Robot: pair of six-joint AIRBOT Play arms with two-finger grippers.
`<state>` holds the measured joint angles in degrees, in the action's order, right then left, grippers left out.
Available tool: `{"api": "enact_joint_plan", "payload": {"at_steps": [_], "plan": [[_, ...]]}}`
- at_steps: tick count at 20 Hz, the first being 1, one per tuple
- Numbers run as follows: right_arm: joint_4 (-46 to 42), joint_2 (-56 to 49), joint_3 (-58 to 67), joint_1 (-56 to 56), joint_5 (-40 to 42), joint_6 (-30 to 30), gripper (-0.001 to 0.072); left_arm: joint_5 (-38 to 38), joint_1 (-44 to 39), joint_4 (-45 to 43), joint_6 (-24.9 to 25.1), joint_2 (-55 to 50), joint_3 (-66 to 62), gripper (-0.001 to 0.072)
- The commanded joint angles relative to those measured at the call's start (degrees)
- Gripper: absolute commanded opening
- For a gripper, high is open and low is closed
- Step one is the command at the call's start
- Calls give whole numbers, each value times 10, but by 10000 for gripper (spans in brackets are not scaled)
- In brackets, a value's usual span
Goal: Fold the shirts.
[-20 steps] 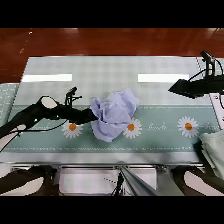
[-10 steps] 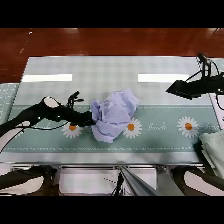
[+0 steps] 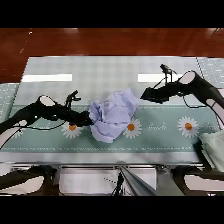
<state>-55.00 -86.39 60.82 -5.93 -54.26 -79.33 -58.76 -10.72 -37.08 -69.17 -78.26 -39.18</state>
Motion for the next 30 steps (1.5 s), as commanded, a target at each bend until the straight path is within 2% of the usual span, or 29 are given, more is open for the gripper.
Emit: {"api": "enact_joint_plan", "payload": {"at_steps": [1, 2, 4, 5, 6, 10, 16, 21, 24, 27, 30], "plan": [[12, -46, 0, -42, 39, -22, 550, -4, 1, 12, 2, 1, -10, 20], [24, -54, 0, -48, 42, -26, 489, -4, 1, 15, 4, 1, -17, 21], [74, -57, 0, -53, 45, -27, 301, -4, 1, 31, 24, 1, -36, 20], [103, -55, 0, -52, 45, -19, 139, -4, 1, 39, 27, 1, -50, 21], [116, -50, 1, -52, 44, -7, 34, -5, 1, 41, 27, 2, -66, 21], [105, 28, 1, -19, 41, 42, 32, -9, 10, 40, 28, 38, -134, 20], [51, 269, 1, 114, 67, 47, 32, -64, 102, 36, 27, 180, -269, 20], [51, 450, 41, 196, 87, 47, 32, -63, 185, 37, 27, 290, -431, 20], [49, 499, 118, 213, 93, 46, 31, -63, 186, 37, 24, 325, -510, 21], [12, 508, 212, 212, 85, 25, 32, -70, 186, 36, -11, 352, -535, 20], [-56, 508, 281, 212, 49, -21, 31, -147, 186, 23, -60, 363, -535, 21]]}}
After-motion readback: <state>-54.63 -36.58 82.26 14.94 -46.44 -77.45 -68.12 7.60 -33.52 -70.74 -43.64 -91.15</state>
